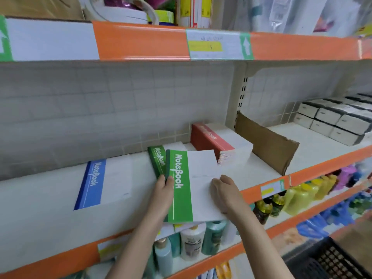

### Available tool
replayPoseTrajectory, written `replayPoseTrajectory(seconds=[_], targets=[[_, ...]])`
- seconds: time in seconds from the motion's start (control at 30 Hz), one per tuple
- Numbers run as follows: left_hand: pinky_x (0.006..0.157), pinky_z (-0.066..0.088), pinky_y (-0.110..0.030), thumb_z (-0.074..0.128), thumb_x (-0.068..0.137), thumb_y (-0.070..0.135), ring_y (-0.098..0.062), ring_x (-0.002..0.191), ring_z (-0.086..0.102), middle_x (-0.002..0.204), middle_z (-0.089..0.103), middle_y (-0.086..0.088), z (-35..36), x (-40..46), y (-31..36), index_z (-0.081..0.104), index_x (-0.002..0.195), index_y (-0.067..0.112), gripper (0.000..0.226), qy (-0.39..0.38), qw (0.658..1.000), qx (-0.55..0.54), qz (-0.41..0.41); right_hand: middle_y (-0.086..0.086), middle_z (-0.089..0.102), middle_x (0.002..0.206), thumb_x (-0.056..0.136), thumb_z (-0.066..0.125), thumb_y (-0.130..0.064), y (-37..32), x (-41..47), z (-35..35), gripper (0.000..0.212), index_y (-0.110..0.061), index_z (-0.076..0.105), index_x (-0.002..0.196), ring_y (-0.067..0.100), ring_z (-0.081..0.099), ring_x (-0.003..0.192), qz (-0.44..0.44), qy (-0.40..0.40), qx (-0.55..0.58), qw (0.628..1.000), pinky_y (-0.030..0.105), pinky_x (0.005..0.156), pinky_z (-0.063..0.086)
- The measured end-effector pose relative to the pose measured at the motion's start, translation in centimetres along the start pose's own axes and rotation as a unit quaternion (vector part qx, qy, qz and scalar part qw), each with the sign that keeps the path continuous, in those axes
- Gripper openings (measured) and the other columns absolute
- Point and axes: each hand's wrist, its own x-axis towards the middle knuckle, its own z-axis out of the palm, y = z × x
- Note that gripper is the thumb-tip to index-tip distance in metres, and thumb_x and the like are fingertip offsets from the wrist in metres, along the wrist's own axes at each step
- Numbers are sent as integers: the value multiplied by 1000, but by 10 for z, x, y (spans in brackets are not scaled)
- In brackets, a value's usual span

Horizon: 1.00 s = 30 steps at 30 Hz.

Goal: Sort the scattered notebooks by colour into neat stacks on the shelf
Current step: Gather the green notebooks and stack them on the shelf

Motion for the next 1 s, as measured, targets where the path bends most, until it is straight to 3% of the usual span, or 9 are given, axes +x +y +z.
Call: replayPoseTrajectory(seconds=[0.07,0.13,0.2,0.3,0.43,0.53,0.7,0.87,1.0], targets=[[87,49,-33,35,102,23,-24,93,62,99,66,-10,-4,4,-4,59,101,12,26,30,1000,3,-4,2,47,76,94,41,-14,-2,10,6,17,-12,46,78,20,45,73,-3,-27,-18,999,29,67,33],[71,45,-25,35,102,19,-19,77,59,84,64,-6,-9,7,-8,59,85,12,30,52,999,6,-9,1,45,72,94,41,-14,-2,21,11,19,-13,45,75,17,43,66,-9,-49,-38,998,27,59,31],[66,35,-26,36,100,15,-17,73,50,77,54,-11,-15,12,-12,55,80,9,28,66,997,25,-14,2,41,69,93,41,-13,-3,33,17,19,-14,42,74,17,39,61,-9,-69,-46,996,26,53,27],[63,29,-26,39,100,16,-16,67,44,72,48,-12,-21,19,-15,51,76,8,28,87,994,63,-14,2,39,66,93,41,-11,-4,49,24,20,-15,41,73,17,36,57,-8,-91,-59,994,24,50,25],[43,22,-18,44,98,14,-13,50,33,55,37,-5,-19,33,-14,38,60,14,39,130,983,128,20,2,41,68,92,42,-12,-7,73,30,21,-13,41,71,19,41,61,-43,-92,-90,991,24,52,29],[51,27,-25,46,99,18,-15,54,42,59,48,-8,-15,48,-13,45,61,13,38,138,977,162,26,7,53,85,91,49,-19,-12,90,30,13,-7,51,86,25,50,80,-69,-86,-128,986,28,65,37],[57,35,-28,47,97,19,-24,68,58,77,66,-20,-6,70,-5,55,74,-2,32,172,966,190,39,14,60,114,91,54,-22,-26,118,34,30,-2,52,113,31,55,102,-130,-75,-212,966,27,74,35],[53,31,-28,46,97,16,-22,62,51,74,63,-19,0,83,2,54,75,-1,29,207,947,245,33,18,55,117,91,53,-22,-29,135,44,31,1,54,112,32,55,100,-164,-84,-272,944,30,79,39],[46,26,-24,45,97,16,-16,54,43,65,55,-10,1,90,4,51,71,3,30,216,929,301,20,16,44,123,92,51,-22,-27,142,48,32,1,52,114,27,49,87,-164,-93,-289,939,27,76,34]])
